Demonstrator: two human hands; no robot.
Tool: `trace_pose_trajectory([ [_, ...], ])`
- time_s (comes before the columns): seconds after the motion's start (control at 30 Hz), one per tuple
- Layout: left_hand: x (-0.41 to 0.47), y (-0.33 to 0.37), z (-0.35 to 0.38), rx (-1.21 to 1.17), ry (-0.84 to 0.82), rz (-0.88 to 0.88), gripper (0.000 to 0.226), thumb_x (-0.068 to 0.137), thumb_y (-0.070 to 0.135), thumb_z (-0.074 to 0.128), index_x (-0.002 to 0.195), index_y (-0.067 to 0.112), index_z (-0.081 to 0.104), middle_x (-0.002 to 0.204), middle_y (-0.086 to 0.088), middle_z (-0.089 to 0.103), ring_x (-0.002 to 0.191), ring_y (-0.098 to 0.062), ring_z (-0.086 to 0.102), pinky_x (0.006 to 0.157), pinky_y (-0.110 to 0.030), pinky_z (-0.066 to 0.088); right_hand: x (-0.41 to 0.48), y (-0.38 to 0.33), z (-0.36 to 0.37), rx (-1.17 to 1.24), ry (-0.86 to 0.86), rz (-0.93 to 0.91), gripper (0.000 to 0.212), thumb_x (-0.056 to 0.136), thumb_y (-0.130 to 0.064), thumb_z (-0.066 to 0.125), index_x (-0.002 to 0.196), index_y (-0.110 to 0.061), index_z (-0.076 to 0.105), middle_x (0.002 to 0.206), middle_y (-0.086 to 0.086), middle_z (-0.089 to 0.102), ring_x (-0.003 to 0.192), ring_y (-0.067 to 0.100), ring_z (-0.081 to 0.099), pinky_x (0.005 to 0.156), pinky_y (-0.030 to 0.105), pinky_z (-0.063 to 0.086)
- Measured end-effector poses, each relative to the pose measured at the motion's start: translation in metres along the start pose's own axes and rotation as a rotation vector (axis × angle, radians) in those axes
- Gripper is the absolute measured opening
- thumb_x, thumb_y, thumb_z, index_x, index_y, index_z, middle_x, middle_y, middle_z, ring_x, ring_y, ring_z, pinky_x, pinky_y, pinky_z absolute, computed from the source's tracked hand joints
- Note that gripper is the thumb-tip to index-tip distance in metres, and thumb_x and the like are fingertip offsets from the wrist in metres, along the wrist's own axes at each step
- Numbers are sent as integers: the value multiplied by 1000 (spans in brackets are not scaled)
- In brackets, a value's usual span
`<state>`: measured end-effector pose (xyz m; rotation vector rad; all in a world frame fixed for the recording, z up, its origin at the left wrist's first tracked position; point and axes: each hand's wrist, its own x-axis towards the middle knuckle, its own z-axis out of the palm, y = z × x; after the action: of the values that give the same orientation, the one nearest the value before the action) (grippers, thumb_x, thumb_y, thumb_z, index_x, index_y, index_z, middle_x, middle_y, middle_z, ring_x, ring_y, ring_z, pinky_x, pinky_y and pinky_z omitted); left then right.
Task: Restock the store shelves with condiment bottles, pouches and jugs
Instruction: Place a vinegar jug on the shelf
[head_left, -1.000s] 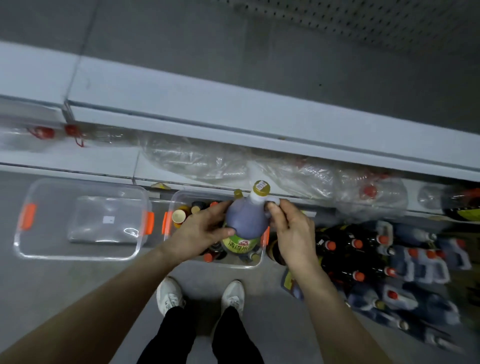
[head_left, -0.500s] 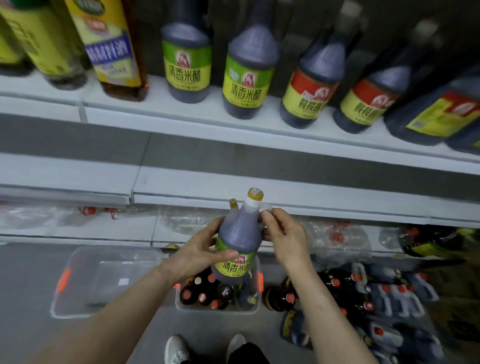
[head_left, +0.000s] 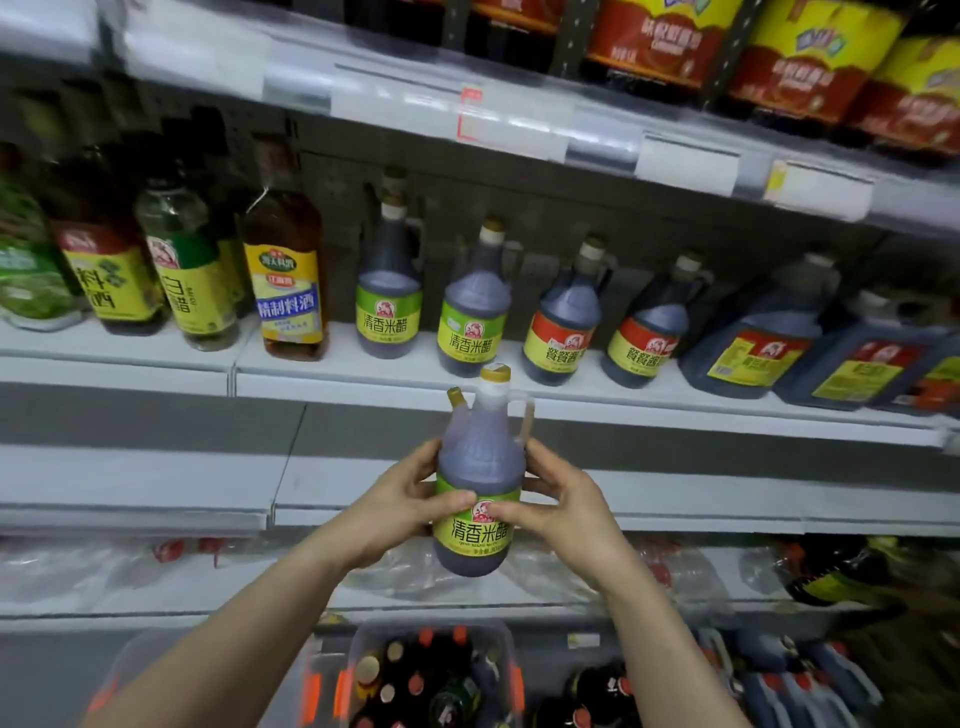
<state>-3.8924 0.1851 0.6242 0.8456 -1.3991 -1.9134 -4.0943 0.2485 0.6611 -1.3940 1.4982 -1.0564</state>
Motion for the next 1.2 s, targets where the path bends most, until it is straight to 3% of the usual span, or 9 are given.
trace_pose_trajectory([
  [0.13,14,30,-6,53,19,82,68,71,18,83,129,34,52,131,10,65,120,-10,62,81,-25,56,15,-25,-3,22,35,-100,66,69,-22,90,115,-60,62,116,-23,71,109,-1,66,80,14,53],
  [0.33,36,66,-9,160,36,111,76,66,35,86,126,61,48,129,13,66,117,-10,64,82,-32,58,44,-42,-11,99,81,-172,72,72,0,87,121,-45,60,116,-27,70,111,-3,65,82,17,55],
  [0.43,49,78,-13,193,63,138,76,71,29,86,130,58,49,134,16,62,124,-13,58,85,-36,58,58,-48,-14,123,117,-197,71,73,-2,87,124,-43,58,119,-23,69,113,-1,64,85,25,56],
  [0.5,56,86,-15,228,77,153,76,72,31,86,135,53,48,133,18,61,125,-11,57,77,-27,57,68,-52,-17,117,128,-214,71,73,-4,87,119,-48,57,117,-27,69,112,-3,64,84,22,56],
  [0.6,64,97,-16,273,106,167,66,68,35,82,120,62,54,128,23,63,119,-3,60,72,-18,55,80,-57,-20,105,127,-230,74,74,-5,87,110,-62,56,115,-30,67,114,-5,62,85,23,57],
  [0.67,70,99,-17,302,125,175,66,67,36,82,122,57,53,130,21,63,121,-5,59,77,-22,56,88,-56,-21,89,121,-234,76,76,-6,86,107,-67,54,115,-33,66,114,-6,61,86,24,57],
  [0.8,80,96,-26,300,165,178,82,66,31,82,140,37,45,140,12,57,130,-16,54,99,-45,53,101,-54,-18,77,108,-219,73,76,-8,86,108,-65,53,115,-34,65,114,-10,59,83,18,55],
  [0.97,92,95,-32,278,211,164,89,67,25,81,146,28,41,144,7,54,132,-20,52,101,-49,51,116,-49,-15,78,115,-202,66,77,-12,87,118,-50,52,123,-26,64,114,-6,60,82,16,54],
  [1.2,108,93,-40,296,229,147,79,82,12,77,148,30,38,146,7,51,134,-19,49,100,-43,52,134,-44,-16,46,103,-176,65,78,-16,86,120,-49,50,123,-27,62,114,-7,60,85,17,54],
])
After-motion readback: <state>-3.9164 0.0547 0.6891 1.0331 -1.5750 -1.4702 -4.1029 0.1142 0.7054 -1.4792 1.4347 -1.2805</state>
